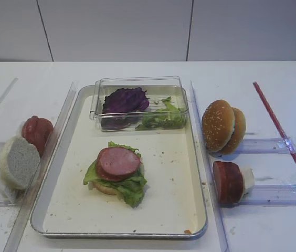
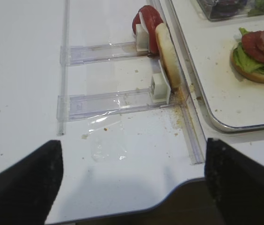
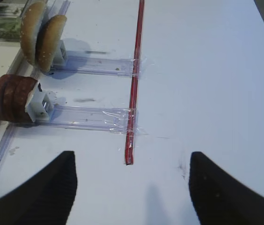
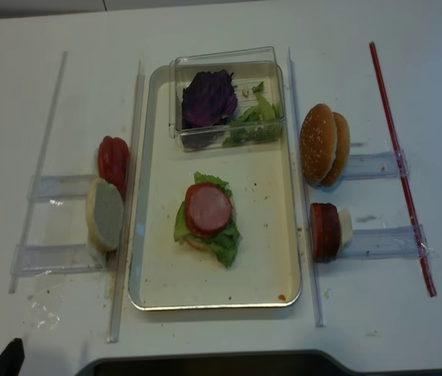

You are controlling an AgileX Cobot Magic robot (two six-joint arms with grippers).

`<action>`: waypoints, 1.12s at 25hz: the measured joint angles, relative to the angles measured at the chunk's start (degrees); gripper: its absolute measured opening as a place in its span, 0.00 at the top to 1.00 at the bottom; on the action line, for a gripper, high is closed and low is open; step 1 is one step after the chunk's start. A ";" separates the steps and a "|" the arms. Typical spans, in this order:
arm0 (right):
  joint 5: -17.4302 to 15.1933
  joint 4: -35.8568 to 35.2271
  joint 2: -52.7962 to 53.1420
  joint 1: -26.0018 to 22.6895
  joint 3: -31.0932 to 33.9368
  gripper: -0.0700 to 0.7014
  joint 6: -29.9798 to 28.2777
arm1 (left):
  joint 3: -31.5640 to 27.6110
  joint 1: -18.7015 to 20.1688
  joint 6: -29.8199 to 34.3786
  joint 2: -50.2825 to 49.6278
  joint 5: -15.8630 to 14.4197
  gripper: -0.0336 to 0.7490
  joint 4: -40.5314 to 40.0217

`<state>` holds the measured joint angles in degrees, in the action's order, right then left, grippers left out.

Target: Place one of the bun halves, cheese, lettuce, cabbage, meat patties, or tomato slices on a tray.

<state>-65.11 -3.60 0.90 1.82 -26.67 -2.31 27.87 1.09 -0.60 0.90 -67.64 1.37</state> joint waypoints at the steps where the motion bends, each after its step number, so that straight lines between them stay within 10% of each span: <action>1: 0.00 0.00 0.00 0.00 0.00 0.24 0.00 | 0.00 0.00 0.00 0.00 0.00 0.23 0.00; 28: 0.00 0.71 0.00 0.00 0.00 0.24 0.98 | 0.00 0.00 0.00 0.00 0.00 0.23 0.00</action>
<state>-65.11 -2.89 0.90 1.82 -26.67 -1.33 27.87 1.09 -0.60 0.90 -67.64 1.37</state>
